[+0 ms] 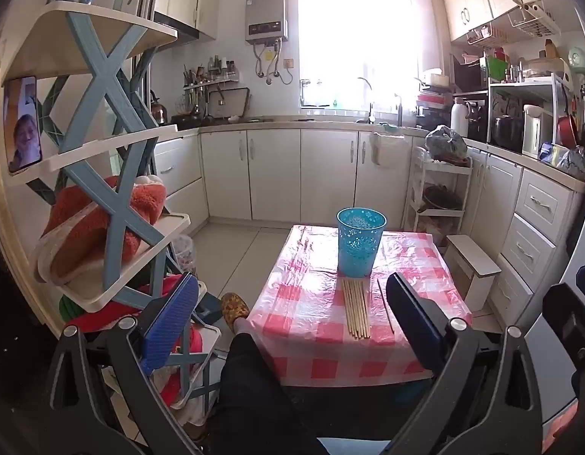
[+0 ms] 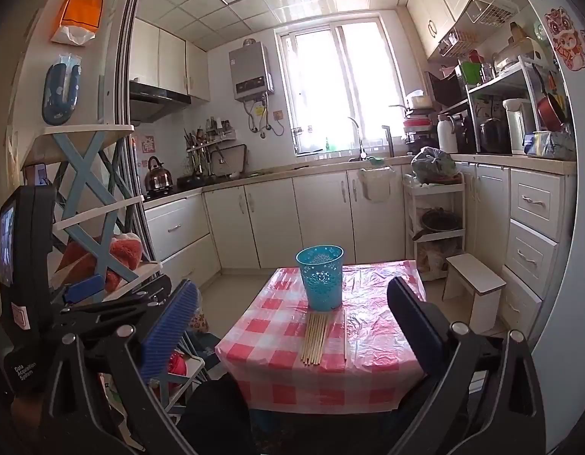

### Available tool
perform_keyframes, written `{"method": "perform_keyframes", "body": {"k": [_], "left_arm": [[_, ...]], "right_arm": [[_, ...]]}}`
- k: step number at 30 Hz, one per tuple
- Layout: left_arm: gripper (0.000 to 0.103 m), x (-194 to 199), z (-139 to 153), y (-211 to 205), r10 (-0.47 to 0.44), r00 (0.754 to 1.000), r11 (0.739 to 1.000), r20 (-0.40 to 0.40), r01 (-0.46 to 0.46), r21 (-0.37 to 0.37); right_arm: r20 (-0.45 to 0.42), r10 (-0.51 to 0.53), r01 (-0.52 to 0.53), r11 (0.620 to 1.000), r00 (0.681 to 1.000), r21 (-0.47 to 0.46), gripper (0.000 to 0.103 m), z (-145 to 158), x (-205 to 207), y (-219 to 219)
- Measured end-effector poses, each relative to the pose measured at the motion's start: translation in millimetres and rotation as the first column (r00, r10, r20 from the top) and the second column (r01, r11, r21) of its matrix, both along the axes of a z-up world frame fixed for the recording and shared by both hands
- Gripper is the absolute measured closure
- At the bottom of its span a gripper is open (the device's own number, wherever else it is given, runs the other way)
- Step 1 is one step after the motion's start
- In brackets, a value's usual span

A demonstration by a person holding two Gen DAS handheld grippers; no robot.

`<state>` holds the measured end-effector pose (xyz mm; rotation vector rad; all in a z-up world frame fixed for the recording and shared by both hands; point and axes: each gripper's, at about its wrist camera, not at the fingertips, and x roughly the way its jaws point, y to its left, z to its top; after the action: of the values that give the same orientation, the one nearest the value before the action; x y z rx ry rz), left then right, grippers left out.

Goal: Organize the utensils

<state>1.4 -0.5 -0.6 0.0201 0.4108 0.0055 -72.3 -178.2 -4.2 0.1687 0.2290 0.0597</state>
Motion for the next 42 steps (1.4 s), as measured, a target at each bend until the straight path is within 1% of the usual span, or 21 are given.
{"method": "perform_keyframes", "body": {"k": [3, 8, 9, 20, 24, 29, 42], "left_arm": [[0.008, -1.1, 2.2, -1.4, 0.0, 1.0, 1.0, 0.015, 0.0, 0.005], [0.008, 0.4, 4.5, -3.3, 0.005, 1.0, 1.0, 0.017, -0.005, 0.01], [0.008, -1.1, 1.0, 2.9, 0.001, 1.0, 1.0, 0.022, -0.001, 0.001], [0.008, -12.8, 6.3, 0.2, 0.007, 0.999, 1.0, 0.043, -0.007, -0.008], [0.008, -13.3, 7.1, 4.0, 0.008, 0.999, 1.0, 0.048, -0.007, -0.027], [0.008, -14.4, 6.8, 6.7, 0.019, 0.998, 0.999, 0.055, -0.017, -0.033], [0.008, -9.4, 3.4, 9.3, 0.011, 0.999, 0.999, 0.042, -0.01, -0.045]], "right_arm": [[0.001, 0.006, -0.006, 1.0, 1.0, 0.002, 0.007, -0.2, -0.2, -0.2], [-0.005, 0.008, -0.008, 1.0, 1.0, -0.006, 0.007, -1.4, 1.0, 2.4], [-0.007, 0.01, -0.01, 1.0, 1.0, -0.002, 0.007, -1.3, 1.0, 1.8], [0.011, 0.013, -0.013, 1.0, 1.0, 0.003, 0.007, -0.8, -6.1, -0.2], [0.016, 0.012, -0.012, 1.0, 1.0, 0.003, 0.007, 0.5, -7.7, 0.3], [0.013, 0.014, -0.014, 1.0, 1.0, 0.004, 0.007, 0.5, -7.8, -0.7], [-0.003, 0.018, -0.018, 1.0, 1.0, -0.002, 0.007, -1.9, -2.3, 3.6]]}}
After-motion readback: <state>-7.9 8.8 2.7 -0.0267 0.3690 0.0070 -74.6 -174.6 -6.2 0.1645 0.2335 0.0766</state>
